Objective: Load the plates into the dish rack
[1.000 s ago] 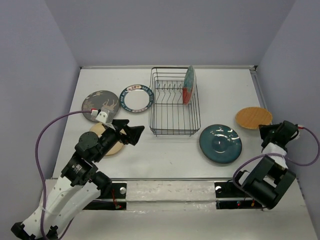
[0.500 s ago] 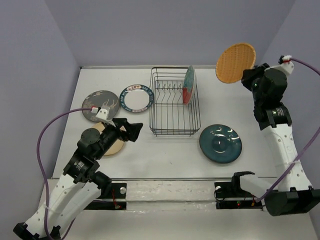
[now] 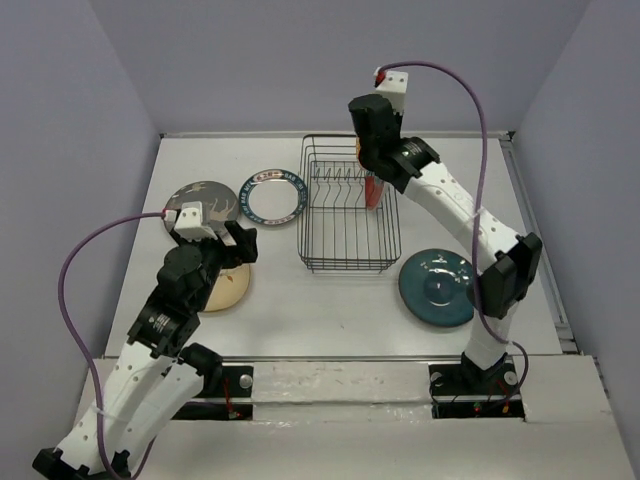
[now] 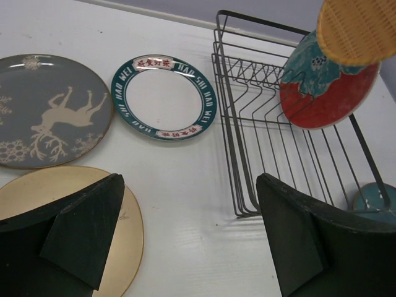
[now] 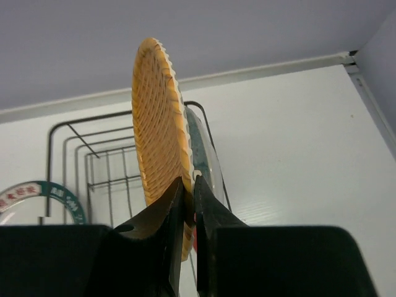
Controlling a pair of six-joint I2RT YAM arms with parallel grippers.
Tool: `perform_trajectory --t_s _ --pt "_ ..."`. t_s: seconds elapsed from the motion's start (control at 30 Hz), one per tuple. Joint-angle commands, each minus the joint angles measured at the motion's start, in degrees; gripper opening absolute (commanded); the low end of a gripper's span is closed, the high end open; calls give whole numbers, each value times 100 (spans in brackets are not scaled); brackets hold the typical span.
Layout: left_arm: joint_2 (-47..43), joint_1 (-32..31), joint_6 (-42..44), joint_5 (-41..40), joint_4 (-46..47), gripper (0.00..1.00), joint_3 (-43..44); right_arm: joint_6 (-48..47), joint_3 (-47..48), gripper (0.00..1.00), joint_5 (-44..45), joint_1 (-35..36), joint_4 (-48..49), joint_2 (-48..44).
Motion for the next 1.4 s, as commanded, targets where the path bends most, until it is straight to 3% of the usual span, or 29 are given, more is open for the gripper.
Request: perform_trajectory --t_s 0.0,0.33,0.47,0.6,0.9,0.97,1.0,1.07,1.27,1.37 --pt "46 59 -58 -647 13 99 274 -337 853 7 1270 97 -452 399" --pt "125 41 -674 -551 31 99 212 426 485 7 1113 97 -961 901" --pt "116 6 -630 -410 101 99 177 910 160 7 709 97 -1094 1103" --pt "81 -38 -394 292 294 99 142 1235 -7 7 489 97 -1155 1419" --pt "28 -47 -76 768 400 99 107 1166 264 7 295 212 -1015 1718" --pt "2 -55 -85 838 400 99 98 1061 353 25 216 264 -1032 1710" --pt "-7 -55 -94 864 400 99 98 1060 344 47 181 264 -1024 1605" --pt "2 -64 -111 908 391 99 107 1061 318 66 14 317 -1032 1447" --pt "-51 -143 -68 970 382 99 107 1043 -357 77 -434 317 -814 7" --pt "-112 -196 -50 996 374 99 124 1122 -1568 78 -602 317 -427 -1179"
